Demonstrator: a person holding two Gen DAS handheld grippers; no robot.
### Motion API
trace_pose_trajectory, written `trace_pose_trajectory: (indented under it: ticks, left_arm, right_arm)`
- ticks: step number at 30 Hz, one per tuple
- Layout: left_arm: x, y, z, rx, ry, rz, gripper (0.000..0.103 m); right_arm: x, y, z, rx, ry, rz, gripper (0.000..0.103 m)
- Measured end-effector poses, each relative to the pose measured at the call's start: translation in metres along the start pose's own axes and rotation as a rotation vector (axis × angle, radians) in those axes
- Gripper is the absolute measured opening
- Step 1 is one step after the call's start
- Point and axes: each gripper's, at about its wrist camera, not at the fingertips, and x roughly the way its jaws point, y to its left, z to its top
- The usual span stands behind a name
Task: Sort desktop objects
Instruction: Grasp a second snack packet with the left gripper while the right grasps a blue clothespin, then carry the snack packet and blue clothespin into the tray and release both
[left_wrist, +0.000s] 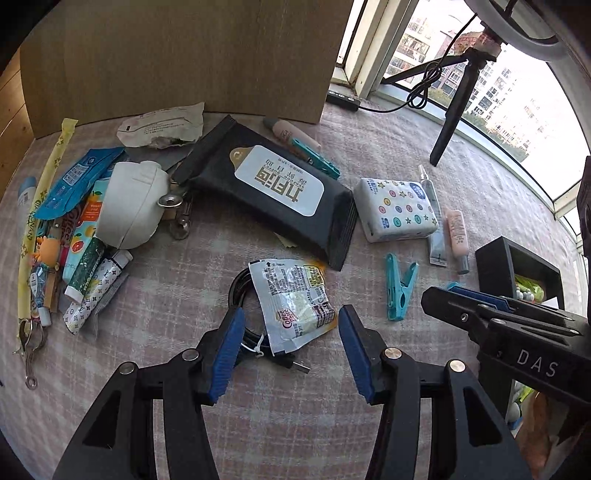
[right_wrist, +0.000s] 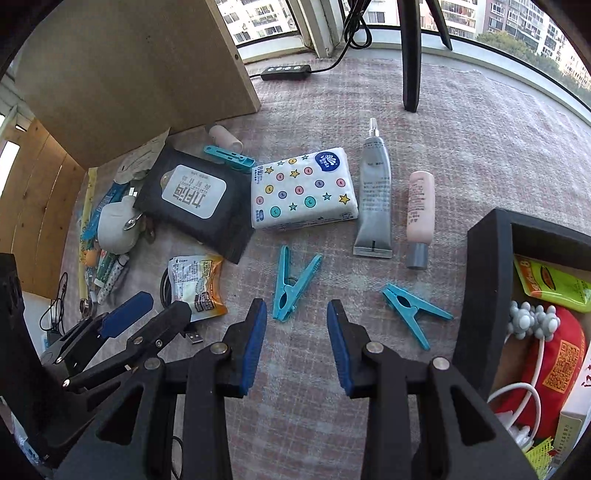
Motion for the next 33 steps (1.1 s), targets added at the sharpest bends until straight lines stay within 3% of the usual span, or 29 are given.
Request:
trace_pose_trajectory:
  ticks: [16, 19, 22, 28, 29, 33]
  left_arm:
    - [0.027, -0.002, 0.008, 0.016, 0.023, -0.017, 0.046]
    - [0.026, -0.006, 0.004, 0.032, 0.01, -0.019, 0.041]
    - [0.024, -0.007, 0.001, 0.03, 0.006, -0.036, 0.027]
    - [0.013, -0.003, -0.004, 0.012, -0.015, -0.061, 0.018]
    - [0.011, -0.002, -0.005, 0.007, -0.016, -0.069, 0.012]
    - [-0.001, -0.001, -0.007, 0.01, -0.032, -0.073, 0.011]
  right_arm:
    - [0.03, 0.007, 0.017, -0.018, 0.031, -0.055, 0.031]
    - [0.03, 0.007, 0.014, -0.029, 0.026, -0.061, 0.023]
    - [0.029, 0.005, 0.013, -0.016, 0.023, -0.042, 0.023]
    - [0.019, 0.0, 0.006, -0.01, 0.011, -0.021, 0.023]
    - [0.016, -0.001, 0.005, -0.008, 0.006, -0.016, 0.023]
    - [-0.001, -0.006, -0.001, -0.013, -0.016, 0.008, 0.023]
